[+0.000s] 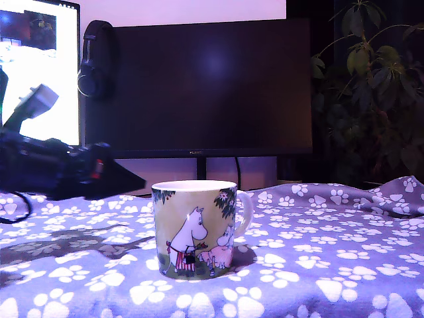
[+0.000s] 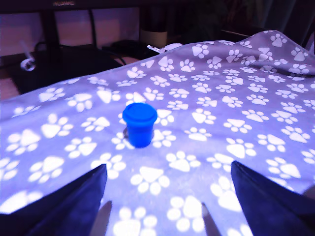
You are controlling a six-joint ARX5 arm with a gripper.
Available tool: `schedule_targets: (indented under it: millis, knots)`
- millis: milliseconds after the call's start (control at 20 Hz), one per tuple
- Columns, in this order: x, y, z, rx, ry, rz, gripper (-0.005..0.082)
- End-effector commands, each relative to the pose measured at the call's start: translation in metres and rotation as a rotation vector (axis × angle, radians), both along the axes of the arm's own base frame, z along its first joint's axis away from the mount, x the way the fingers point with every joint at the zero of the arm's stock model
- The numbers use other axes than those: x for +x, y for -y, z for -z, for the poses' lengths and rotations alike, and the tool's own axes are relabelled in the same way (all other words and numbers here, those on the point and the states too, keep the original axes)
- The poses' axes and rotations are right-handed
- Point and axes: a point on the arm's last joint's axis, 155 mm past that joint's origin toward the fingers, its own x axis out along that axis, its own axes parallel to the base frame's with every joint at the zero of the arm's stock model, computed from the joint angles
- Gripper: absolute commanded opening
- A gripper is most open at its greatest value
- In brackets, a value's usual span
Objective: Pick up the coffee capsules on the table and drop them inside the coffee cup
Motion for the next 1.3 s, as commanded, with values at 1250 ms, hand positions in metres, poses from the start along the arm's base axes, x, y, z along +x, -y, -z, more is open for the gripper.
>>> schedule_targets:
  millis: [1250]
  knots:
    - [0.071, 0.041, 0.026, 0.047, -0.065, 0.016, 0.0730]
